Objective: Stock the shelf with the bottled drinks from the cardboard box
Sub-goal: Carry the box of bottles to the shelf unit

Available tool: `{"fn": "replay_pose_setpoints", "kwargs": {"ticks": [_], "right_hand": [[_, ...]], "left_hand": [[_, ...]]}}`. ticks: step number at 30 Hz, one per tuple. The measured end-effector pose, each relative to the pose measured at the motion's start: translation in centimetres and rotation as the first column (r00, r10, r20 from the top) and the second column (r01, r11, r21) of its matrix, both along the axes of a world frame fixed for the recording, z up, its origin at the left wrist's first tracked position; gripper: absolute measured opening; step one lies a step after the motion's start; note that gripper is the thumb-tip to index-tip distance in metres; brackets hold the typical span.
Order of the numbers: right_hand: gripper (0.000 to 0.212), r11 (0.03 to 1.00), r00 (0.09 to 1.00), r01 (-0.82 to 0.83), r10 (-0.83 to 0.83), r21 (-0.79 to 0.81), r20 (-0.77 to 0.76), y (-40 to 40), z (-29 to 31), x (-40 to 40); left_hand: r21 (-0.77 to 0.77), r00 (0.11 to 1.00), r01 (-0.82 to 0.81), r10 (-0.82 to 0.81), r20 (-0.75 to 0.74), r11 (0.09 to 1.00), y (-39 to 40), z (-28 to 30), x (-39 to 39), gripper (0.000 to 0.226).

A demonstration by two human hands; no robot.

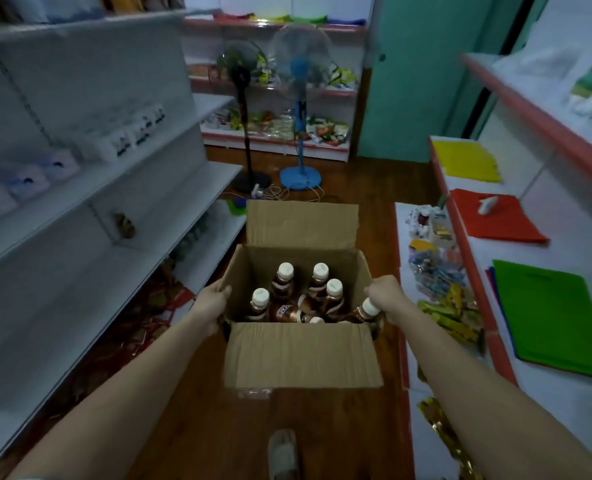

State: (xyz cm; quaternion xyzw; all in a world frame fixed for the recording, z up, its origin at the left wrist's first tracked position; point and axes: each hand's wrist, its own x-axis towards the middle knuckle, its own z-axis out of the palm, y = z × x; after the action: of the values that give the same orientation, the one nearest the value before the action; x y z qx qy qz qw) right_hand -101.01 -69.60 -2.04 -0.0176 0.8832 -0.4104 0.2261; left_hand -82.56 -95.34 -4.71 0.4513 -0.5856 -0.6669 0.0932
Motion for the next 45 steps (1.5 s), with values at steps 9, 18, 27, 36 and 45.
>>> {"fn": "replay_pose_setpoints", "kwargs": {"ticks": [9,18,27,36,45], "right_hand": [[0.021,0.994,0.995,-0.093,0.091,0.052,0.04,-11.9,-1.1,-16.5],[0.03,0.971,0.969,-0.239,0.238,0.003,0.071,-25.4,-3.5,-33.5],[0.028,0.877,0.872,-0.481,0.479,-0.01,0.105,-41.2,-3.2,-42.0],[0.025,0.846,0.849,-0.525,0.512,0.094,0.131,-55.8,-8.9,-42.9],[0.023,0.751,0.761,-0.646,0.624,0.132,0.174,-67.6,-12.5,-45.0]], "left_hand": [[0.057,0.998,-0.059,0.059,0.007,0.997,-10.2,-1.3,-15.3,0.033],[0.067,0.955,-0.297,0.298,-0.002,0.953,-17.6,-3.7,-28.3,0.035],[0.03,0.821,-0.571,0.571,0.002,0.82,-25.8,-5.1,-33.1,0.037],[0.054,0.785,-0.62,0.617,0.066,0.783,-38.0,-9.8,-33.9,0.03],[0.059,0.706,-0.706,0.698,0.12,0.705,-45.4,-13.0,-35.1,0.039]]}}
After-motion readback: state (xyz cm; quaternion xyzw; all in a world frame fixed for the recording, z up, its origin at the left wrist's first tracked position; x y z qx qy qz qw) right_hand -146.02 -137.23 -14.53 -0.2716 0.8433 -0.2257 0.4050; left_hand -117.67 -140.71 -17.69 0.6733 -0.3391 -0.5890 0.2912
